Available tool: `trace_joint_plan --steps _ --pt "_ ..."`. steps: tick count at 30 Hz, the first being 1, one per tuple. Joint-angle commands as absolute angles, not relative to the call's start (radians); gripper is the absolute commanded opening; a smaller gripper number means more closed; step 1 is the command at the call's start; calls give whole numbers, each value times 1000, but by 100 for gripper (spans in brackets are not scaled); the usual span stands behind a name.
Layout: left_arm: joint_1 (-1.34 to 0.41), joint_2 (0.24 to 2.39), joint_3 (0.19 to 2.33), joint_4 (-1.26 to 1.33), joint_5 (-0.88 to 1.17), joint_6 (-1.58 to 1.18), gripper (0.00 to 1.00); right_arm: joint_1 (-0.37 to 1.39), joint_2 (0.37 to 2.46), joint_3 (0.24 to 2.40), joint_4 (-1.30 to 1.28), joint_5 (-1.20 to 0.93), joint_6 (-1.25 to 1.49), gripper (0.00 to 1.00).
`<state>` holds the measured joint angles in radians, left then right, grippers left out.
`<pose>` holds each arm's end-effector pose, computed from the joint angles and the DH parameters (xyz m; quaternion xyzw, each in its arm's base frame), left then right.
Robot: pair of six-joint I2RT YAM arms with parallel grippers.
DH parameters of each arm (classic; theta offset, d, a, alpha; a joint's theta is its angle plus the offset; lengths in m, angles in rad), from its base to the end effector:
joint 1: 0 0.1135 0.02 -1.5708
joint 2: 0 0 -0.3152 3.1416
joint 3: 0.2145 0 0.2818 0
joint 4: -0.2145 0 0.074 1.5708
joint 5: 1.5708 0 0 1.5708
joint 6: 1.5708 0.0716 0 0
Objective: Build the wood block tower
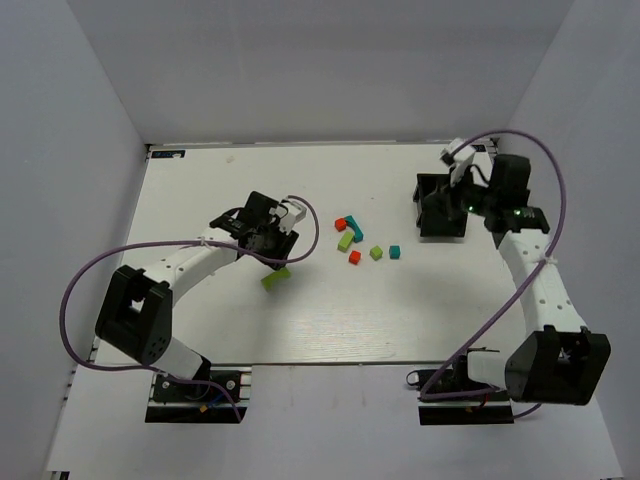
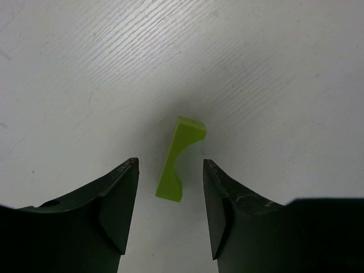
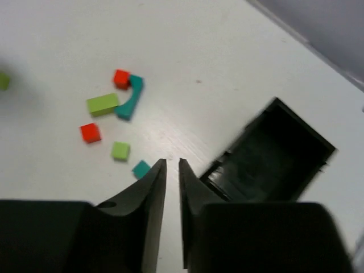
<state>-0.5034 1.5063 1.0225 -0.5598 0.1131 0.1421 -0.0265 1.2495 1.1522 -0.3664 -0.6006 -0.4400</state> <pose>0.2977 -0.1732 0.2276 0.3197 0.9095 -0.1004 0.2461 0.3203 0.0320 0.3860 -0.3190 0.7634 0.1287 0.5467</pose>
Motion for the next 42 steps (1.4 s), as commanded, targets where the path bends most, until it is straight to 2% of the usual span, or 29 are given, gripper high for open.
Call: trace_joint_plan --steps 1,6,10,14,20,32,37,42 --pt "-506 1522 1049 -595 57 155 59 66 1192 1045 -354 -724 -548 26" --pt "-515 1560 1049 -614 57 155 59 120 1166 1006 -374 -721 -560 30" --pt "-515 1606 1049 -614 45 155 58 143 1187 1000 -371 -713 -554 30" --pt "-525 1669 1068 -635 35 155 50 173 1183 985 -354 -718 -543 32" --pt "-525 1678 1068 -635 35 155 44 189 1160 971 -353 -724 -541 32" --pt "-525 1686 1107 -580 75 83 0 206 1129 916 -342 -700 -561 33" --pt "-534 1649 1108 -408 100 -99 0 210 1112 897 -344 -695 -561 33" --pt "-554 1721 1214 -396 -21 -284 0 210 1101 885 -347 -680 -552 33"
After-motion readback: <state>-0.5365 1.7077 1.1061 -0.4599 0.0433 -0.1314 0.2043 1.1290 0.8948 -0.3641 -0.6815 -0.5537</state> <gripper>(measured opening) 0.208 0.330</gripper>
